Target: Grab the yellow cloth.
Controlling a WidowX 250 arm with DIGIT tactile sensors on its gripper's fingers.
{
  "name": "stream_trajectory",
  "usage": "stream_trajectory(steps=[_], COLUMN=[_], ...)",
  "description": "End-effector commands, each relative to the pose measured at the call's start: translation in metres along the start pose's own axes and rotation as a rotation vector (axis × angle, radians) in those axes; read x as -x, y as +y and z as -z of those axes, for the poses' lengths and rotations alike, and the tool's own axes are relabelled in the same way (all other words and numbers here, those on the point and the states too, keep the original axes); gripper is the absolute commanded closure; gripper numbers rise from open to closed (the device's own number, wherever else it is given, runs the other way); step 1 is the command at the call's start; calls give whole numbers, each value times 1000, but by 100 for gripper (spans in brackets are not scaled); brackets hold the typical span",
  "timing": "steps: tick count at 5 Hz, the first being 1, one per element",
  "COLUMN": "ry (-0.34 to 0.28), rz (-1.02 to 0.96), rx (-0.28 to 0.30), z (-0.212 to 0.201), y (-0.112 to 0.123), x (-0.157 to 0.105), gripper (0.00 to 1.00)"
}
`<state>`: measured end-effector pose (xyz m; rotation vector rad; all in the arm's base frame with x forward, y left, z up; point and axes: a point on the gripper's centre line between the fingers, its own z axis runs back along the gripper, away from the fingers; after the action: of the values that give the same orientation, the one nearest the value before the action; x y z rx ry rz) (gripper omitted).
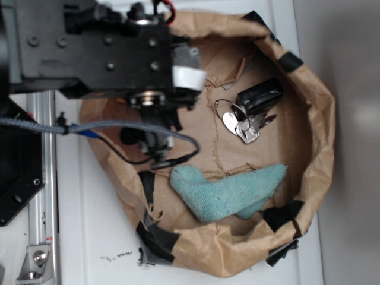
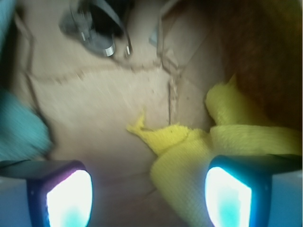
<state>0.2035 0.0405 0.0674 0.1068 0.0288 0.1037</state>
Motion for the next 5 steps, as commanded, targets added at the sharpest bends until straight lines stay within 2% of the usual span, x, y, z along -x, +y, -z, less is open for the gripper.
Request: stream_trajectory(steps=[1, 2, 5], ry=[15, -6, -46], rz=[6, -12, 16], rx=[-33, -38, -91], z=[37, 32, 15], y=[54, 54, 52], x=[-11, -15, -19], gripper=[0, 100, 100])
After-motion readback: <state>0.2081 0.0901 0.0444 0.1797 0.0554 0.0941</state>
